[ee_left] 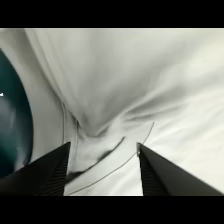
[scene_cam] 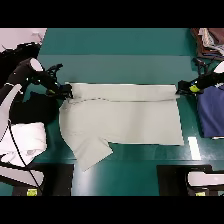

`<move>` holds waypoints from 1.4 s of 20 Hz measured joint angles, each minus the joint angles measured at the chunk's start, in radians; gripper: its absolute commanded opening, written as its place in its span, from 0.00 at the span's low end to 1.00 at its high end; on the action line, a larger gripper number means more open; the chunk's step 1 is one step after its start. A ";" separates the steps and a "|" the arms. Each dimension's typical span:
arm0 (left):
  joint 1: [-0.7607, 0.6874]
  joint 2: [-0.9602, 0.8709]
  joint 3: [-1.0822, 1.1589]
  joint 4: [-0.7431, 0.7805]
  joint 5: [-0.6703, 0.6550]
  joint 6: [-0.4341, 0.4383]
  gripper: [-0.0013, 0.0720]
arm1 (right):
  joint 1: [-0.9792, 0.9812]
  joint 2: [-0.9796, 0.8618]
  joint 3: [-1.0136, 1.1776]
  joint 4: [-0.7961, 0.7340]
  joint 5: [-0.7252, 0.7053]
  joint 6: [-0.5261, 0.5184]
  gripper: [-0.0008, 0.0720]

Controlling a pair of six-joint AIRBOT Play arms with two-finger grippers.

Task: Fold the shirts.

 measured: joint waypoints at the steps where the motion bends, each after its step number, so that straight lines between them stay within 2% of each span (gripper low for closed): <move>1: 0.000 0.012 -0.009 0.001 -0.002 -0.002 0.70 | 0.002 0.008 -0.015 0.018 -0.002 0.001 0.56; 6: 0.000 0.204 -0.106 0.068 -0.045 -0.015 0.70 | -0.002 0.107 -0.046 0.055 0.012 0.003 0.56; 11: 0.000 0.577 -0.481 0.080 -0.070 -0.102 0.70 | -0.029 0.247 -0.052 0.055 0.027 0.004 0.56; 16: 0.000 0.882 -0.840 -0.044 -0.062 -0.190 0.70 | -0.035 0.321 -0.053 0.054 0.016 0.004 0.55; 20: 0.000 0.959 -0.988 -0.113 -0.026 -0.219 0.70 | -0.036 0.336 -0.053 0.054 0.015 0.004 0.55; 28: 0.000 0.988 -1.133 -0.274 0.178 -0.216 0.70 | -0.036 0.341 -0.053 0.055 0.027 0.005 0.55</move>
